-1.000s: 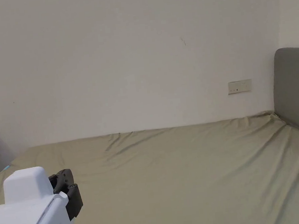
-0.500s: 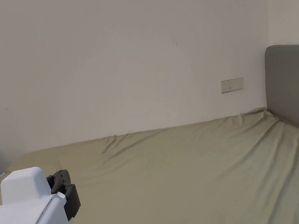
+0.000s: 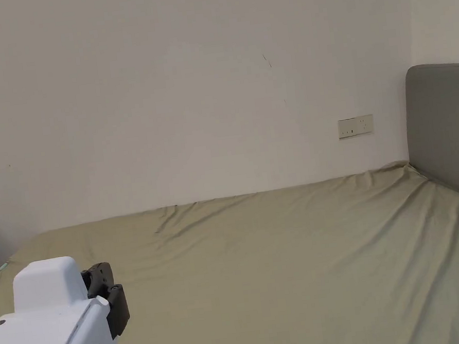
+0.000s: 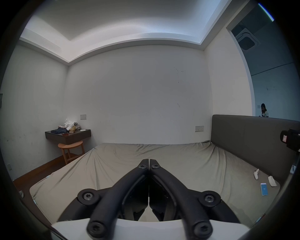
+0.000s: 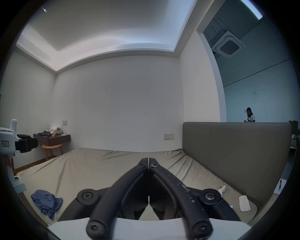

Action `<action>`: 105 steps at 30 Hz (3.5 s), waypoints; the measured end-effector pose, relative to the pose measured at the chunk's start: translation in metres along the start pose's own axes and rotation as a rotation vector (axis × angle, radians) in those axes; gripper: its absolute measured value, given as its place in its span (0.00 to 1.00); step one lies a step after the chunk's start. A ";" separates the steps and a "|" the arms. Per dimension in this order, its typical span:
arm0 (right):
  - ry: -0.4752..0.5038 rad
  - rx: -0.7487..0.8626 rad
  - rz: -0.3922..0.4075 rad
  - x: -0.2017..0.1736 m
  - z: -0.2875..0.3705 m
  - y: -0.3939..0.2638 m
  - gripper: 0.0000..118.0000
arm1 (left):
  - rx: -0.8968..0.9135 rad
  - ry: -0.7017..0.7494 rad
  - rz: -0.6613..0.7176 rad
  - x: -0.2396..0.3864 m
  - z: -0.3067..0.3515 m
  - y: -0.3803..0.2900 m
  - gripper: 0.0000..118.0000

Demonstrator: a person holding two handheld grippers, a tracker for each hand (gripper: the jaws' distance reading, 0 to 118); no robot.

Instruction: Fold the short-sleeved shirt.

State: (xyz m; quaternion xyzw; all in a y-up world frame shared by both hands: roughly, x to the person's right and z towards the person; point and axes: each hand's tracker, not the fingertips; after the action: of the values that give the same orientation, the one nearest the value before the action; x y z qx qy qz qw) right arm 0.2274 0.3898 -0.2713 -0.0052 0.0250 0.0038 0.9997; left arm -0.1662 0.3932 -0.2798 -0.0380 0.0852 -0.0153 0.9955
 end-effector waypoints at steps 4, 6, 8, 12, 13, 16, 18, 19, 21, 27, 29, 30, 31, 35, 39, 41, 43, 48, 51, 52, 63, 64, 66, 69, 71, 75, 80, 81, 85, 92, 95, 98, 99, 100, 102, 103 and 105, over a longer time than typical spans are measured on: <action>-0.007 -0.001 0.017 -0.001 0.000 0.000 0.00 | 0.001 -0.002 0.002 0.001 0.000 0.001 0.00; -0.008 0.000 0.020 -0.002 0.001 0.000 0.00 | 0.004 0.002 0.001 0.002 0.000 0.001 0.00; -0.014 0.000 0.024 -0.002 0.001 0.000 0.02 | 0.015 0.001 0.006 0.001 0.001 0.001 0.09; -0.013 -0.014 0.018 -0.002 0.000 0.000 0.40 | 0.004 -0.011 -0.001 0.000 0.002 0.004 0.49; -0.011 -0.024 0.031 -0.001 -0.001 -0.001 0.62 | 0.004 -0.010 0.006 0.000 0.002 0.004 0.68; -0.011 -0.028 0.035 -0.003 -0.002 -0.003 1.00 | -0.008 -0.020 0.033 -0.003 0.000 0.004 1.00; -0.008 -0.022 0.024 -0.004 0.001 -0.005 1.00 | 0.017 -0.034 0.048 -0.004 0.003 0.002 1.00; -0.035 -0.009 0.043 -0.006 0.003 -0.003 1.00 | 0.010 -0.048 0.062 -0.005 0.003 0.001 1.00; -0.038 -0.006 0.057 -0.005 0.002 -0.003 1.00 | 0.004 -0.086 0.072 -0.004 0.003 0.001 1.00; -0.042 0.005 0.070 -0.005 0.003 -0.002 1.00 | 0.006 -0.047 0.036 0.001 0.002 -0.003 1.00; -0.045 0.009 0.073 -0.005 0.003 -0.003 1.00 | 0.006 -0.054 0.046 0.001 0.002 -0.001 1.00; -0.046 0.008 0.072 -0.004 0.003 -0.003 1.00 | 0.006 -0.051 0.045 0.001 0.001 -0.001 1.00; -0.046 0.010 0.067 -0.003 0.003 -0.002 1.00 | 0.004 -0.046 0.039 0.001 0.001 -0.002 1.00; -0.055 0.011 0.055 -0.001 0.002 -0.002 1.00 | 0.003 -0.039 0.023 0.002 0.001 -0.001 1.00; -0.065 0.005 0.065 -0.001 -0.001 -0.004 1.00 | -0.006 -0.037 0.023 0.004 -0.001 -0.002 1.00; -0.060 0.001 0.069 -0.003 -0.002 -0.005 1.00 | -0.010 -0.042 0.025 0.003 -0.002 -0.002 1.00; -0.058 -0.001 0.068 -0.002 -0.004 -0.006 1.00 | -0.013 -0.040 0.024 0.005 -0.003 -0.003 1.00; -0.058 -0.028 0.066 -0.001 -0.014 -0.012 1.00 | -0.029 -0.041 0.016 0.005 -0.011 -0.007 1.00; -0.048 -0.119 0.076 -0.002 -0.035 -0.030 1.00 | -0.080 -0.042 0.004 0.010 -0.026 -0.020 1.00; -0.038 -0.173 0.085 -0.002 -0.048 -0.039 1.00 | -0.110 -0.048 0.005 0.010 -0.035 -0.028 1.00; 0.046 -0.678 -0.002 -0.012 -0.197 -0.282 1.00 | -0.570 -0.069 0.100 0.056 -0.173 -0.259 1.00; 0.062 -0.728 -0.002 -0.011 -0.201 -0.296 1.00 | -0.600 -0.061 0.126 0.060 -0.179 -0.272 1.00; 0.068 -0.747 -0.013 -0.011 -0.202 -0.312 1.00 | -0.655 -0.068 0.225 0.062 -0.187 -0.288 1.00; 0.053 -0.790 -0.027 -0.008 -0.203 -0.337 1.00 | -0.668 -0.025 0.232 0.069 -0.190 -0.313 1.00; -0.007 -0.969 -0.002 -0.009 -0.208 -0.356 1.00 | -0.769 0.000 0.156 0.076 -0.192 -0.331 1.00; 0.005 -0.890 0.026 -0.017 -0.210 -0.354 1.00 | -0.769 -0.026 0.132 0.080 -0.197 -0.326 1.00; 0.000 -0.875 0.036 -0.021 -0.203 -0.350 1.00 | -0.810 0.054 -0.010 0.103 -0.200 -0.334 1.00; 0.002 -0.880 0.036 -0.019 -0.204 -0.349 1.00 | -0.806 0.043 0.005 0.098 -0.198 -0.334 1.00; 0.008 -0.891 0.021 -0.017 -0.206 -0.350 1.00 | -0.824 0.023 0.040 0.094 -0.200 -0.335 1.00; -0.002 -0.890 0.013 -0.017 -0.205 -0.349 1.00 | -0.819 0.031 0.027 0.095 -0.201 -0.334 1.00; -0.006 -0.894 0.022 -0.019 -0.208 -0.350 1.00 | -0.818 0.028 0.033 0.092 -0.201 -0.334 1.00; -0.004 -0.890 0.019 -0.019 -0.207 -0.350 1.00 | -0.816 0.031 0.028 0.094 -0.201 -0.334 1.00; -0.005 -0.890 0.021 -0.019 -0.207 -0.350 1.00 | -0.819 0.030 0.029 0.094 -0.202 -0.334 1.00; -0.004 -0.887 0.019 -0.019 -0.206 -0.349 1.00 | -0.819 0.029 0.031 0.093 -0.201 -0.334 1.00; -0.003 -0.891 0.017 -0.018 -0.207 -0.350 1.00 | -0.817 0.029 0.031 0.094 -0.201 -0.334 1.00; -0.004 -0.889 0.019 -0.018 -0.206 -0.350 1.00 | -0.820 0.030 0.030 0.094 -0.201 -0.334 1.00; -0.003 -0.890 0.018 -0.018 -0.206 -0.350 1.00 | -0.817 0.028 0.032 0.093 -0.201 -0.335 1.00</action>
State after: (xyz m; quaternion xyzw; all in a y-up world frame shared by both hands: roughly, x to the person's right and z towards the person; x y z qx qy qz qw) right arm 0.2018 0.0380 -0.4728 -0.4347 0.0193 0.0228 0.9001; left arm -0.1170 0.0410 -0.4672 -0.4289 0.0985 0.0347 0.8973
